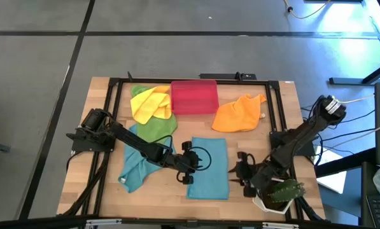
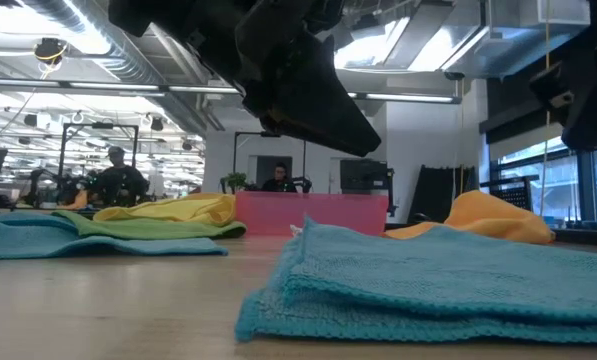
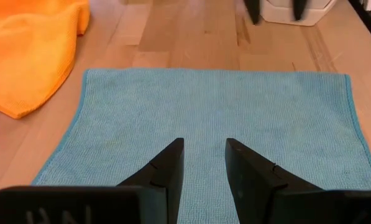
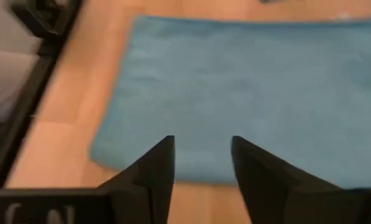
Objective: Roll microfiber towels into tight, uniform cylinder then place into a basket
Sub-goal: Fold the right blue microfiber towel
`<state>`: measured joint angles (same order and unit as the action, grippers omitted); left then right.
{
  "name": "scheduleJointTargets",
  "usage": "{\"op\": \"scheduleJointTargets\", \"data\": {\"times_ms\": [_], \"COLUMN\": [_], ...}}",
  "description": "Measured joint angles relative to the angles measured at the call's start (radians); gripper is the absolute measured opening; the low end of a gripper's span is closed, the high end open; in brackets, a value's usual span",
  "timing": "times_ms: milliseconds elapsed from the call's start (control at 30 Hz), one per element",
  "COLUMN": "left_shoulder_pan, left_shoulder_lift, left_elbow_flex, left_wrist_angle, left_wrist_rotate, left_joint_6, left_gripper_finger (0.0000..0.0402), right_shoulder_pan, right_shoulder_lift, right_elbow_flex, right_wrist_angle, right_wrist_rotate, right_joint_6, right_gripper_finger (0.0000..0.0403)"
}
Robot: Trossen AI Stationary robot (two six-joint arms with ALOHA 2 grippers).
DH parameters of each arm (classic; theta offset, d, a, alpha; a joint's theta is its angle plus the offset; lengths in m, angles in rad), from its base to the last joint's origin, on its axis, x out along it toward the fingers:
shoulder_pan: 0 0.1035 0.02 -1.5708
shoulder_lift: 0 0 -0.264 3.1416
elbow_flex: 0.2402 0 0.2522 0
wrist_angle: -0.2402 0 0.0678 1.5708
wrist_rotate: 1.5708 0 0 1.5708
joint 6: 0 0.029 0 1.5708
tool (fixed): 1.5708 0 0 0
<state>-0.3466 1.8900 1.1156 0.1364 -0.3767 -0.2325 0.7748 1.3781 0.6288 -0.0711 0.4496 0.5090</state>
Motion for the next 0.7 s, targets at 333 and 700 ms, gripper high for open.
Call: {"op": "scheduleJointTargets", "data": {"times_ms": [333, 700], "left_shoulder_pan": [0.006, 0.006], "left_shoulder_lift": [0.000, 0.000], "left_elbow_flex": [0.000, 0.000], "left_wrist_angle": [0.000, 0.000], "left_wrist_rotate": [0.000, 0.000], "left_joint_6": [0.015, 0.016], "left_gripper_finger": [0.0106, 0.0106], "right_shoulder_pan": [0.009, 0.053], "right_shoulder_lift": [0.177, 0.215], "right_elbow_flex": [0.000, 0.006], "right_wrist_angle": [0.204, 0.254], "right_wrist_rotate": [-0.031, -0.112], "right_joint_6": [-0.223, -0.259], "right_gripper_finger": [0.0210, 0.0212]}}
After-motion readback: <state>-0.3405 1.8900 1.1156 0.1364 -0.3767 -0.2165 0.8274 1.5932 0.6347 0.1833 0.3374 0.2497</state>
